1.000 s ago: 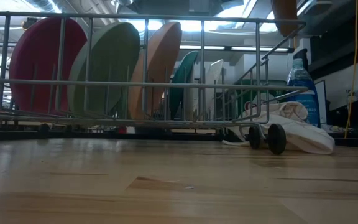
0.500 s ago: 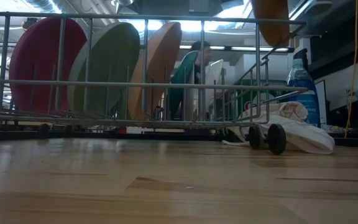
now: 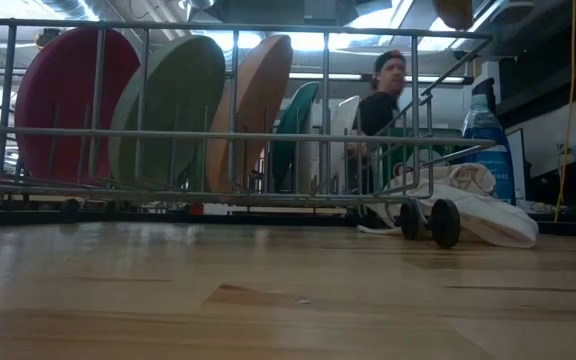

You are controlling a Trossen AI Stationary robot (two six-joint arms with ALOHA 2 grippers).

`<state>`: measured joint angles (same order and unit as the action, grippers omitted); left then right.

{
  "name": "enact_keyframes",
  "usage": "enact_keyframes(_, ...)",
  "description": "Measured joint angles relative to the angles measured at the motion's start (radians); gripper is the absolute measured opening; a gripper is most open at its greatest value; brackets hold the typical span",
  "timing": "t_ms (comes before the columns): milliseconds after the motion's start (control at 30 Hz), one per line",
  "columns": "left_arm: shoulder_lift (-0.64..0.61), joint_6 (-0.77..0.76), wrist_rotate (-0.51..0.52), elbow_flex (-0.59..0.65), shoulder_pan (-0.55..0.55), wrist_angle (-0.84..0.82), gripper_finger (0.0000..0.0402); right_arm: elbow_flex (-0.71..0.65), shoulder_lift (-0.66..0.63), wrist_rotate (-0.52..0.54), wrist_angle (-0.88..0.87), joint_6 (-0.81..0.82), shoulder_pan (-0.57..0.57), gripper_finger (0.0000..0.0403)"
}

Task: Sort dishes
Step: Put the brown plate in the dish rack

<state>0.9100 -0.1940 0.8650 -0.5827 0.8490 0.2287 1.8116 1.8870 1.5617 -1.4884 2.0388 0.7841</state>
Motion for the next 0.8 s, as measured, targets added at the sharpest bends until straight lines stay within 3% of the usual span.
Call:
enact_keyframes(100, 0.000, 0.000, 0.000, 0.000, 0.000, 0.000, 0.0184, 0.059, 0.000, 0.007, -0.083, -0.010, 0.000, 0.0017)
enact_keyframes(233, 0.000, 0.000, 0.000, 0.000, -0.001, 0.000, 0.0184, 0.111, -0.008, -0.019, -0.081, -0.142, -0.019, 0.0017)
enact_keyframes(500, 0.000, 0.000, 0.004, 0.000, -0.001, 0.000, 0.0184, 0.151, 0.000, -0.031, -0.063, -0.204, -0.103, 0.0017)
enact_keyframes(667, 0.000, 0.000, 0.004, 0.000, -0.001, 0.000, 0.0184, 0.151, 0.054, -0.059, 0.046, -0.252, -0.133, 0.0017)
enact_keyframes(800, 0.000, 0.020, 0.004, 0.000, -0.001, 0.000, 0.0184, 0.151, 0.107, -0.164, 0.212, -0.355, -0.137, 0.0017)
